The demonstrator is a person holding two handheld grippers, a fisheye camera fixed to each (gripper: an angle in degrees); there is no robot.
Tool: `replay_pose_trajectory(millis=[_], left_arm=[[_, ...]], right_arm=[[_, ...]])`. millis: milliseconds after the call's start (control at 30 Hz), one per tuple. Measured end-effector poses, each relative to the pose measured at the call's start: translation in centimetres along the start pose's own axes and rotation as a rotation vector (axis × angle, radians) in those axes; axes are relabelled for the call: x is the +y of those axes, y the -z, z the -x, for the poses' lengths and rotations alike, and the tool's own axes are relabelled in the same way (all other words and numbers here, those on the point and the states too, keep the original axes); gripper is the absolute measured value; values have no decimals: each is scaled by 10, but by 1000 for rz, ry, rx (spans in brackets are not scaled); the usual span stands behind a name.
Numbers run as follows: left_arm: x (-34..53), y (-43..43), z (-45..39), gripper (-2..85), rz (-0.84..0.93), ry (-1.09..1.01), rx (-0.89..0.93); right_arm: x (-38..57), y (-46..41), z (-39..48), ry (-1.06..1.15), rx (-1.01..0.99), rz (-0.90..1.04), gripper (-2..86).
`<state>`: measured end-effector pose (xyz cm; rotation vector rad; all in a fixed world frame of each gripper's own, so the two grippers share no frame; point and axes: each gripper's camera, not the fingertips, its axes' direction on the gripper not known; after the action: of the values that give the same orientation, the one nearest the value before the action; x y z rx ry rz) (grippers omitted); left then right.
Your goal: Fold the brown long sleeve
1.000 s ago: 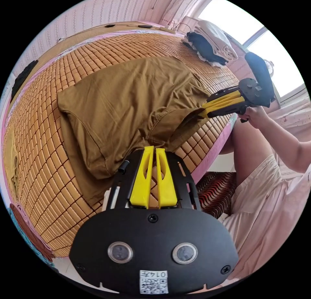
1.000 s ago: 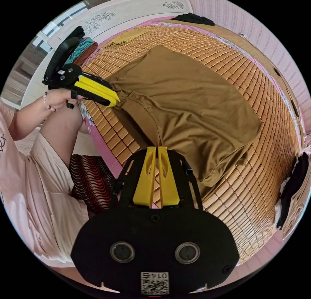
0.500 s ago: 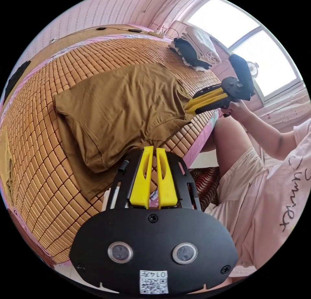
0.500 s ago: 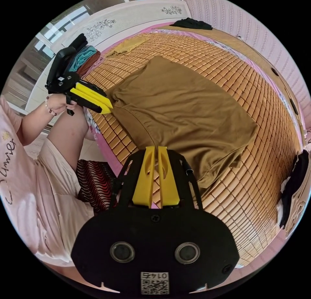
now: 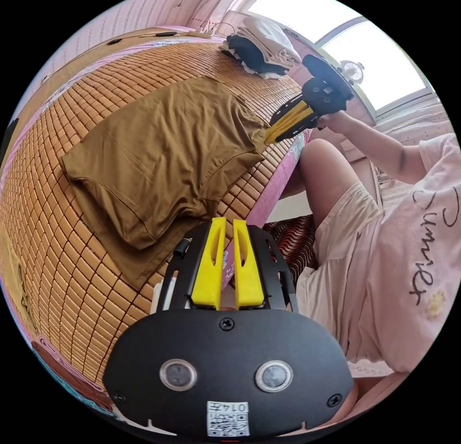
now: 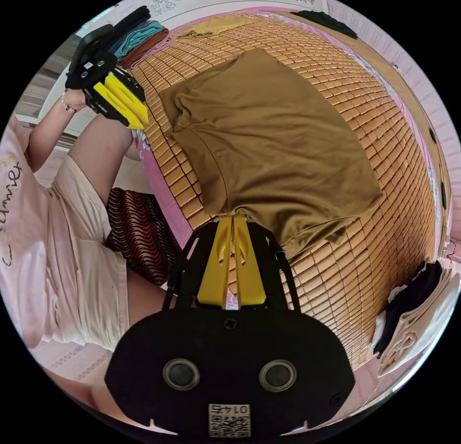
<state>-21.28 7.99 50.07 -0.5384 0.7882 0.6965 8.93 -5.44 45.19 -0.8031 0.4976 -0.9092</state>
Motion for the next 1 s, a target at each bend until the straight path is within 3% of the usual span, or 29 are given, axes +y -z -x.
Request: replay_pose_trajectory(millis=[167,300,333,400,500,667,833,1000], left_arm=[[-19,-23,-4,-8,-160,39,-103],[-35,-65,-10,-10,-178,101,-124],[-36,-79,-14,-10,-116,91,-144],[-28,-83,-20,-10,-173,81,-159],[-22,-87,-25,-10,-184,84,-141],[-18,-94,-36,-9,-182,46,-157],[-9,-87,-57,0,-265,-7,-157],[-18,-82,-91,72,-428,-75,-193]], right_arm=[[-106,8,-34,0,31,-63,-4],[-183,-40,-58,-19,96,100,-4],[-192,-47,-63,-15,60,117,-4],[-206,-46,-71,-2,-8,215,-5],[-220,-31,-81,-42,114,145,-4],[-222,-64,-103,-173,0,141,-3],[-91,-26,-82,-326,-126,-229,5],[83,-69,-43,-656,-154,-251,78]])
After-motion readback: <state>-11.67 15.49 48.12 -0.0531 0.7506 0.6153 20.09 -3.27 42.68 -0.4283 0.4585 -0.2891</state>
